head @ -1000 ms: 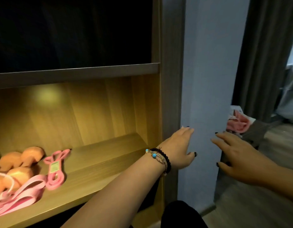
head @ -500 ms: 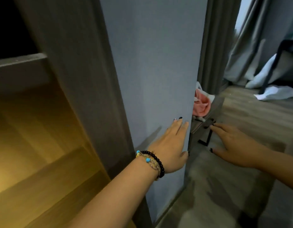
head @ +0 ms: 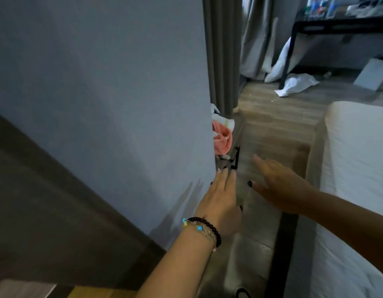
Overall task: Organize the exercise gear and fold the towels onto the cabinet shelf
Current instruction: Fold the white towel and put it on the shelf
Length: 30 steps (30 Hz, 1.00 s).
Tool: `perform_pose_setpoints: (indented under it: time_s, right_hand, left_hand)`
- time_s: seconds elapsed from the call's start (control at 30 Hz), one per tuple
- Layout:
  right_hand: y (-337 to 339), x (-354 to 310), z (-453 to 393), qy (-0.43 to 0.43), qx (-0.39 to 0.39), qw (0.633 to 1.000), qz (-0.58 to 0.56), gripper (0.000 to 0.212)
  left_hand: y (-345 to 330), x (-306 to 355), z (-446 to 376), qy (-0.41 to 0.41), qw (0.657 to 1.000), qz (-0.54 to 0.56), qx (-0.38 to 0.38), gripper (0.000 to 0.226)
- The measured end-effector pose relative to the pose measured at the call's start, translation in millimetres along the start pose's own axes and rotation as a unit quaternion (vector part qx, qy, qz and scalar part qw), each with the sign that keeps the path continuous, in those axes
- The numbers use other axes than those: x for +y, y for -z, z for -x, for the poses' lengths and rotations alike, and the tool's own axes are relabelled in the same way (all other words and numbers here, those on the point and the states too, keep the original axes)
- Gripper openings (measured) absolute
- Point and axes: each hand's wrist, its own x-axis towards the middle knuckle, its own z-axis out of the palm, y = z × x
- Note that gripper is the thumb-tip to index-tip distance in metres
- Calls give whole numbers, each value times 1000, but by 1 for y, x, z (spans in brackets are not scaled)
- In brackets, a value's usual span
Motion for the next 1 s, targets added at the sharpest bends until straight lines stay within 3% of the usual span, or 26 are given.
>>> perform_pose_setpoints:
  time_s: [0.33,0.57,1.0]
  right_hand:
    - [50,54,-28,-7,-45,998,52,68]
    - [53,97,-80,38,-92,992,74,68]
    - [69,129,-156,27,-70,997,-10,65]
  left_hand:
    - [15,24,-74,0,999,11,51,77]
    - [10,31,-133,26,998,25,52,78]
    - [24,28,-226,61,992,48,96,82]
